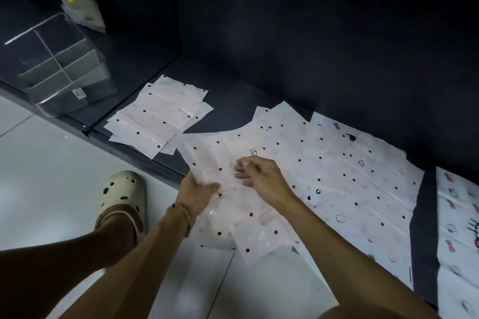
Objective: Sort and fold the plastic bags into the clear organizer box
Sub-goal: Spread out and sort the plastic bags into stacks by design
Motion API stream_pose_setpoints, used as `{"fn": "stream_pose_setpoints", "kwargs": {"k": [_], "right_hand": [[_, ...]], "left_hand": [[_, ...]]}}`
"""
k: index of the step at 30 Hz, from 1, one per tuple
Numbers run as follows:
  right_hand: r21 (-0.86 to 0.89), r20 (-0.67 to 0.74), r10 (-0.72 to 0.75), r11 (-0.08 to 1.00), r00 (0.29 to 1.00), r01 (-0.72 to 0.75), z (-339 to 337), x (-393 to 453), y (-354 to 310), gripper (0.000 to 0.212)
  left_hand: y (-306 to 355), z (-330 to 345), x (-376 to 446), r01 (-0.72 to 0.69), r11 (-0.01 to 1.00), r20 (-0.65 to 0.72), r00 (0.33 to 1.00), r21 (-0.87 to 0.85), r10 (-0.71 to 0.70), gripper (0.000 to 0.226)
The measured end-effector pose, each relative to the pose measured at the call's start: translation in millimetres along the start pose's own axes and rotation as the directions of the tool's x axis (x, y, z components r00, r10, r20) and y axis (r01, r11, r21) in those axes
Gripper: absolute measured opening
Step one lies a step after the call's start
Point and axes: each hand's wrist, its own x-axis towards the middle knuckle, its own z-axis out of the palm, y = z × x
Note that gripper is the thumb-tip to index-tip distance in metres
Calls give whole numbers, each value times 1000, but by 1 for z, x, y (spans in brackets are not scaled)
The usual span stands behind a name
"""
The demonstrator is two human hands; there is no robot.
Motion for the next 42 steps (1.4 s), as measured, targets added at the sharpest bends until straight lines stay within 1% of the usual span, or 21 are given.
{"fn": "stream_pose_setpoints", "kwargs": {"k": [2, 4, 6, 9, 12, 14, 18, 20, 21, 22, 24, 25, 27, 29, 30, 32, 33, 35, 38, 40, 42], "right_hand": [[-85, -196, -21, 996, 980, 4, -34, -4, 14, 17], [-259, -399, -38, 963, 916, -73, -75, -9, 35, 14], [-407, -527, 3, 877, 850, -255, -118, -15, 61, 32], [-515, -590, 71, 734, 804, -443, -171, -27, 91, 59], [-604, -550, 145, 611, 822, -512, -200, -31, 111, 74], [-644, -516, 149, 582, 844, -497, -204, -31, 120, 66], [-767, -516, -116, 503, 849, -398, -191, -34, 122, 35], [-842, -466, -198, 400, 863, -363, -186, -35, 118, 33], [-869, -424, -231, 378, 876, -320, -183, -35, 115, 37], [-880, -366, -242, 405, 898, -249, -180, -34, 111, 46], [-855, -174, -179, 516, 968, -58, -171, -29, 104, 76], [-856, -59, -133, 517, 989, 18, -165, -25, 101, 83], [-867, 62, -79, 489, 995, 93, -151, -16, 98, 75], [-859, -5, -106, 510, 994, 50, -140, -9, 96, 55], [-885, -46, -155, 465, 987, 32, -135, -7, 95, 44], [-958, -43, -259, 285, 965, 34, -127, -4, 93, 31], [-961, -38, -267, 275, 963, 39, -126, -3, 92, 31], [-899, -113, -227, 439, 967, -2, -125, -1, 82, 31], [-704, -338, -149, 696, 929, -144, -124, 6, 57, 34], [-565, -458, -115, 803, 882, -189, -119, 8, 36, 37], [-496, -435, -71, 851, 898, -173, -108, 3, 16, 34]], "left_hand": [[-2, 9, -1, 1, 999, 3, 1000, 33, -1, 41], [-3, 19, -3, 2, 999, 36, 999, 38, -3, 42], [-3, 30, -4, 27, 1000, 61, 998, 15, -28, 40], [-3, 47, -5, 67, 998, 121, 990, 1, -67, 38], [-4, 64, -8, 50, 998, 145, 988, 46, -56, 40], [-7, 73, -8, 42, 997, 130, 990, 62, -50, 40], [-12, 70, -7, 42, 995, 76, 996, 91, -49, 38], [-15, 60, -8, 22, 993, 68, 997, 118, -30, 38], [-16, 54, -10, 14, 991, 59, 998, 136, -22, 37], [-17, 48, -10, 7, 989, 44, 999, 150, -14, 34], [-19, 34, -10, 2, 985, -9, 1000, 175, -1, 28], [-20, 28, -10, 8, 983, -33, 999, 181, -2, 24], [-21, 16, -8, 26, 984, -58, 998, 175, -16, 20], [-23, 8, -6, 27, 989, -82, 997, 149, -15, 20], [-23, 5, -5, 25, 991, -94, 995, 130, -13, 22], [-23, 1, -2, 29, 995, -103, 995, 97, -19, 26], [-22, -2, -1, 32, 996, -103, 994, 89, -23, 25], [-21, -6, 1, 33, 997, -99, 995, 73, -26, 24], [-21, -11, 1, 41, 999, -97, 995, 28, -38, 27], [-21, -13, -1, 60, 998, -119, 991, -20, -62, 28], [-20, -11, -5, 79, 996, -136, 987, -46, -84, 26]]}}
